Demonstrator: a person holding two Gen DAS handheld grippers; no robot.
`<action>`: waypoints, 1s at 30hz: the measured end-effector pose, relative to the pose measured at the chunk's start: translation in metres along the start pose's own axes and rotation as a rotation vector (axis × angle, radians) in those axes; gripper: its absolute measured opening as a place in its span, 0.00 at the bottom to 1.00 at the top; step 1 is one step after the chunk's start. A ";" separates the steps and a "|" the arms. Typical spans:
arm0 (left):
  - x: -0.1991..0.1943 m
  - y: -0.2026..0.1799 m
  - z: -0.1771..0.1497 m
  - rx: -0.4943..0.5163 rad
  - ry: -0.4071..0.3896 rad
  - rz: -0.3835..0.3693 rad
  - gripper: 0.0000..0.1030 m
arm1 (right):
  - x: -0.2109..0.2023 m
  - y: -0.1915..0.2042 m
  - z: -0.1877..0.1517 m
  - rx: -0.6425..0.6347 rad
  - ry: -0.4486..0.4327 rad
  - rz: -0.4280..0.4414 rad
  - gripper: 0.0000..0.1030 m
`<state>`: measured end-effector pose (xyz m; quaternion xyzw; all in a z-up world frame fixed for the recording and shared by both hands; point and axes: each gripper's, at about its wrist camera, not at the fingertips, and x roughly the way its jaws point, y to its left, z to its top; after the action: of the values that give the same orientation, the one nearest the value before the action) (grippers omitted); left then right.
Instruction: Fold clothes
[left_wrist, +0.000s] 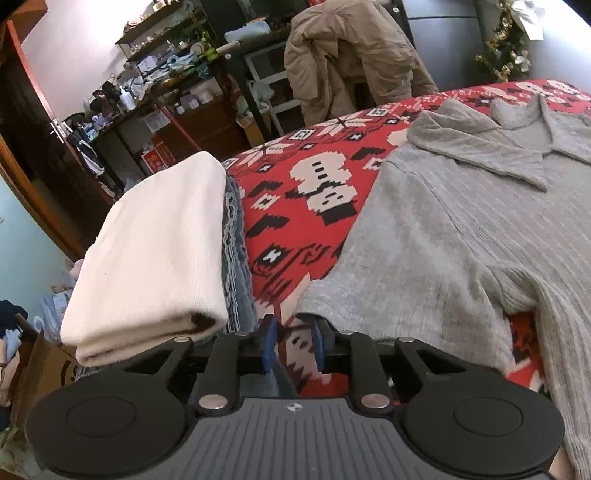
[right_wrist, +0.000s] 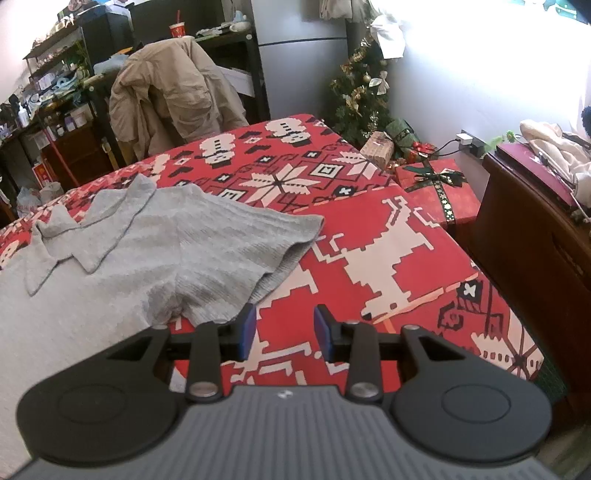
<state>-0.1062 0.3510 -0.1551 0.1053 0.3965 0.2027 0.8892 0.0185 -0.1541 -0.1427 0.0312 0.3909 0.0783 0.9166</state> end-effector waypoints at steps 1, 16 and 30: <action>0.001 0.001 0.001 -0.010 -0.003 -0.001 0.22 | 0.001 0.000 0.000 0.000 0.003 -0.001 0.37; -0.005 0.018 0.004 -0.131 -0.066 -0.126 0.23 | 0.004 -0.004 -0.002 0.019 0.017 -0.002 0.41; 0.007 0.004 -0.001 0.047 -0.028 0.074 0.02 | 0.002 -0.007 -0.002 0.024 0.012 -0.008 0.42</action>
<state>-0.1041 0.3573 -0.1591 0.1434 0.3845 0.2245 0.8838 0.0186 -0.1604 -0.1464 0.0400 0.3976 0.0702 0.9140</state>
